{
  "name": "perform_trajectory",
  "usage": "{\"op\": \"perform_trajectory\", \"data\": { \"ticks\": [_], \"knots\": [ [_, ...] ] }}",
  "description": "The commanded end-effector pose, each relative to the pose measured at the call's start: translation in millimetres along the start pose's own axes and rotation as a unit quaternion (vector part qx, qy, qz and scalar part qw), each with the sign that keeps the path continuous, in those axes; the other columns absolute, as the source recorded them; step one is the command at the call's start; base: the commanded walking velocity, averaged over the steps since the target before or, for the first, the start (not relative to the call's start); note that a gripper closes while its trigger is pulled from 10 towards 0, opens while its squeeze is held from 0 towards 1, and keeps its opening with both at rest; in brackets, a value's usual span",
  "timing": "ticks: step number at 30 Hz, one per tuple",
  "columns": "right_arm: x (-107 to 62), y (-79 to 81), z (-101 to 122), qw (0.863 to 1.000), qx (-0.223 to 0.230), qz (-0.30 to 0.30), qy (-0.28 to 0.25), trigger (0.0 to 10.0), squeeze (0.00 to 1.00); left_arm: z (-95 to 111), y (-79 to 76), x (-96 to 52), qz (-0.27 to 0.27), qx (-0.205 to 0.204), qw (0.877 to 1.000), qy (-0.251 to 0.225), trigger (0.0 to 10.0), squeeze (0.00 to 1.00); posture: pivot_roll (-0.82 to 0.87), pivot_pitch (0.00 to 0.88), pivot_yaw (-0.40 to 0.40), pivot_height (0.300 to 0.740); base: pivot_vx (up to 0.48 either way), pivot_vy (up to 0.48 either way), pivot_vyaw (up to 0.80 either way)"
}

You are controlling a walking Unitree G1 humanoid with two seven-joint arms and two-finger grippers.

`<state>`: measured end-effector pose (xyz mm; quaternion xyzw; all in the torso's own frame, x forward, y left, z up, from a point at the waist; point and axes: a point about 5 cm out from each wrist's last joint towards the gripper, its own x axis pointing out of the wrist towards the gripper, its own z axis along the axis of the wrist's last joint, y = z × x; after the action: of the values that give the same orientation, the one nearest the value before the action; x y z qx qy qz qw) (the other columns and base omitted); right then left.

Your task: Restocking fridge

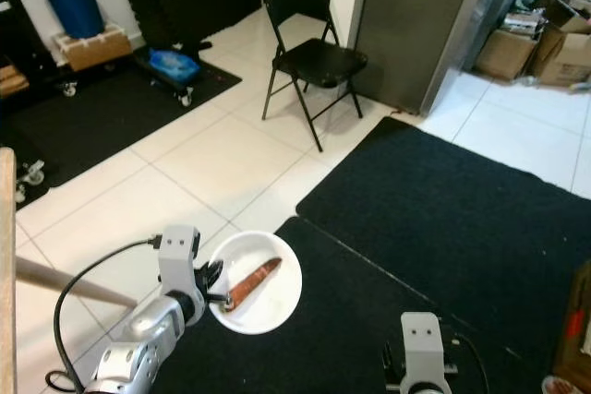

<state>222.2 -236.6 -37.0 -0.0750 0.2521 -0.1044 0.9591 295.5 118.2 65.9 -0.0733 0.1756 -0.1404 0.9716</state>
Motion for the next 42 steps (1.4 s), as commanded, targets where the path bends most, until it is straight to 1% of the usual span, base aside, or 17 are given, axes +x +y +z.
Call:
{"op": "perform_trajectory", "data": {
  "ticks": [1,4,7,23,42],
  "knots": [
    [-2.4,-3.7,-5.0,1.000,0.001,-0.004,0.008,10.0,0.03,1.6,3.2,-2.0,-0.001,0.012,1.000,-0.007,10.0,0.00,-0.05,0.147,0.000,0.717,0.480,0.000,0.00],
    [-2.6,-4.1,-5.7,1.000,0.004,-0.005,0.010,10.0,0.02,2.7,2.4,-1.2,-0.004,0.013,1.000,-0.010,10.0,0.00,-0.05,0.150,0.002,0.717,0.480,0.000,0.00],
    [-2.8,-4.0,-6.2,1.000,0.005,-0.005,0.010,10.0,0.02,3.2,2.0,-0.7,-0.006,0.013,1.000,-0.012,10.0,0.00,-0.05,0.150,0.002,0.717,0.480,0.000,-0.48],
    [-3.4,-2.6,-7.1,1.000,0.009,-0.005,0.011,10.0,0.02,4.0,1.9,0.8,-0.009,0.014,1.000,-0.014,10.0,0.00,-0.05,0.151,0.006,0.717,0.480,0.000,-0.74],
    [-3.9,-3.4,-7.8,1.000,0.010,-0.008,0.012,10.0,0.03,5.8,-2.9,4.5,-0.019,0.014,1.000,-0.017,10.0,0.00,-0.06,0.150,0.008,0.717,0.480,0.000,-0.72]
  ]
}}
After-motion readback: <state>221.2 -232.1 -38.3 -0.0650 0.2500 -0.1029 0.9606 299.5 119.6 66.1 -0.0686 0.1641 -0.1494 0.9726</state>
